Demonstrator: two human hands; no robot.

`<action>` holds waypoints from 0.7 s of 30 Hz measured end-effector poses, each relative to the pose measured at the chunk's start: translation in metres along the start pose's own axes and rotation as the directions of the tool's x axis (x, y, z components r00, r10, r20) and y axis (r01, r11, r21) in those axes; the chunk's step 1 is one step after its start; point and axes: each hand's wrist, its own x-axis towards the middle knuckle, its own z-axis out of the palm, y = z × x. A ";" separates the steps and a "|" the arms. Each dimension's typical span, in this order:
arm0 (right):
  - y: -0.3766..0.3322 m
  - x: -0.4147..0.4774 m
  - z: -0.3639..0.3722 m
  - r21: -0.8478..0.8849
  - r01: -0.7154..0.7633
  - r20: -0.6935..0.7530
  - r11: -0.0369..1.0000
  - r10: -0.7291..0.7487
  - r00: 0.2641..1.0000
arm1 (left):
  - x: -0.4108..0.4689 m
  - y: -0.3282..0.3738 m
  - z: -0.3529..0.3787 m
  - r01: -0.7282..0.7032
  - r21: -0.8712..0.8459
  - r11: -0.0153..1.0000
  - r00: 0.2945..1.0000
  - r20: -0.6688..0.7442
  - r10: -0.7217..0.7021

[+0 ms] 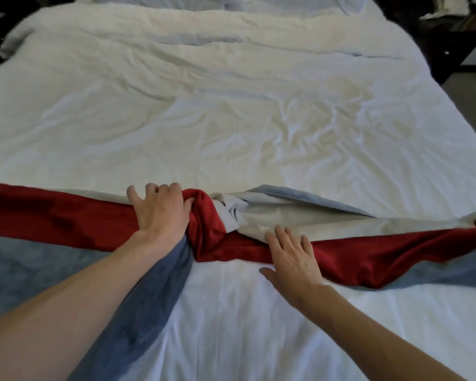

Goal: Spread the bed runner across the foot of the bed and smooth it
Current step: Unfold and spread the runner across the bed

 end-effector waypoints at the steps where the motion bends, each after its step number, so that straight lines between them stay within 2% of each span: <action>1: 0.004 0.006 0.002 -0.015 -0.015 0.023 1.000 0.016 1.000 | 0.001 0.003 0.004 0.003 0.034 0.999 1.000 0.021 -0.004; 4: 0.012 0.021 0.011 -0.069 -0.020 0.071 0.997 0.025 0.997 | 0.000 0.011 0.017 -0.058 0.016 0.998 0.998 -0.005 0.058; 7: 0.016 0.028 0.019 -0.088 -0.006 0.053 0.996 0.010 0.999 | -0.003 0.016 0.021 -0.233 -0.058 0.971 0.970 -0.086 0.228; 11: 0.021 0.026 0.019 -0.078 -0.010 0.034 0.997 0.013 0.999 | -0.015 0.021 0.020 -0.488 -0.099 0.867 0.853 -0.263 0.451; 13: 0.026 0.027 0.015 -0.083 0.005 0.040 0.997 -0.002 0.999 | -0.023 0.022 0.020 -0.587 -0.096 0.804 0.787 -0.302 0.539; 15: 0.030 0.029 0.011 -0.082 0.009 0.018 0.997 -0.007 1.000 | -0.028 0.023 0.022 -0.660 -0.082 0.747 0.740 -0.240 0.628; 17: 0.032 0.031 0.006 -0.044 -0.012 -0.046 0.999 0.010 0.999 | -0.028 0.022 0.021 -0.701 -0.031 0.712 0.711 -0.100 0.696; 19: 0.036 0.030 0.000 -0.028 -0.034 -0.077 0.999 0.031 0.997 | -0.025 0.023 0.020 -0.697 0.037 0.716 0.717 0.019 0.696; 21: 0.041 0.028 -0.009 0.001 -0.046 -0.080 0.999 0.046 0.996 | -0.021 0.025 0.016 -0.658 0.053 0.751 0.753 0.046 0.657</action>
